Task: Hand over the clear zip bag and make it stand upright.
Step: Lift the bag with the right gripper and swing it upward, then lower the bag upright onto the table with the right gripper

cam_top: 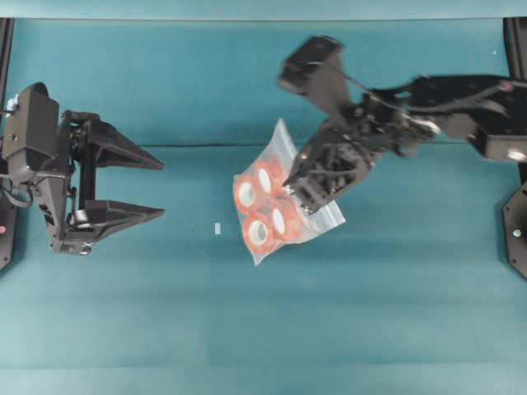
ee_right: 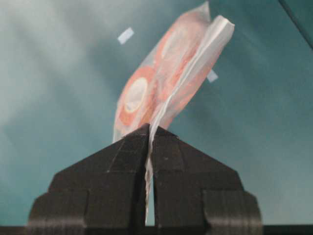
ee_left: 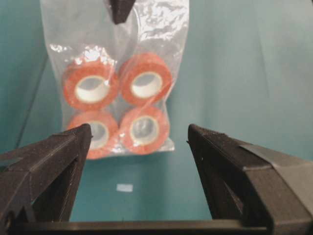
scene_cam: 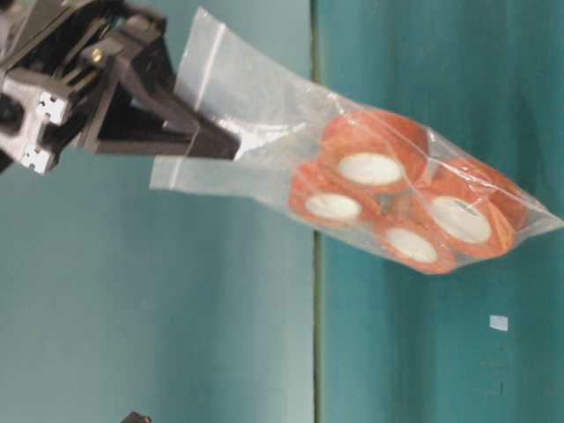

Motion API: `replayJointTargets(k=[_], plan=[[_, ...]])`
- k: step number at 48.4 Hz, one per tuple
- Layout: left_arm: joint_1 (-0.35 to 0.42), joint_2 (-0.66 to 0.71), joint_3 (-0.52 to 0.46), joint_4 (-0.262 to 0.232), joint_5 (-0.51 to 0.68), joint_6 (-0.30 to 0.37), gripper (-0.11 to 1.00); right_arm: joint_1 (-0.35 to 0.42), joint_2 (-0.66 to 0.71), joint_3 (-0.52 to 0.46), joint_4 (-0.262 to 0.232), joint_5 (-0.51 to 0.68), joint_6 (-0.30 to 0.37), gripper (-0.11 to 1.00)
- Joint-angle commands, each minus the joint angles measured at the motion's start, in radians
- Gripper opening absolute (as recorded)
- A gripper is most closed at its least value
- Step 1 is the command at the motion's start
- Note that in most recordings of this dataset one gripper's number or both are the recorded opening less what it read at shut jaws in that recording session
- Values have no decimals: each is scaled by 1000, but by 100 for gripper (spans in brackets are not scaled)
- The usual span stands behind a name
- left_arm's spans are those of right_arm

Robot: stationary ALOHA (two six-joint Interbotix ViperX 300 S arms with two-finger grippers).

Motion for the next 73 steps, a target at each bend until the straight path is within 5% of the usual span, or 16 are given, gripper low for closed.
replayJointTargets(k=[1, 21, 59, 73], plan=[[5, -6, -9, 2, -3, 0, 87, -2, 11, -83, -3, 51, -49, 1], [6, -8, -9, 2, -2, 0, 87, -23, 101, -290, -3, 258, -253, 1], [11, -8, -8, 2, -2, -2, 87, 3, 117, -285, -2, 301, -540, 1], [11, -8, -8, 0, -2, -3, 87, 12, 121, -287, -2, 301, -557, 1]])
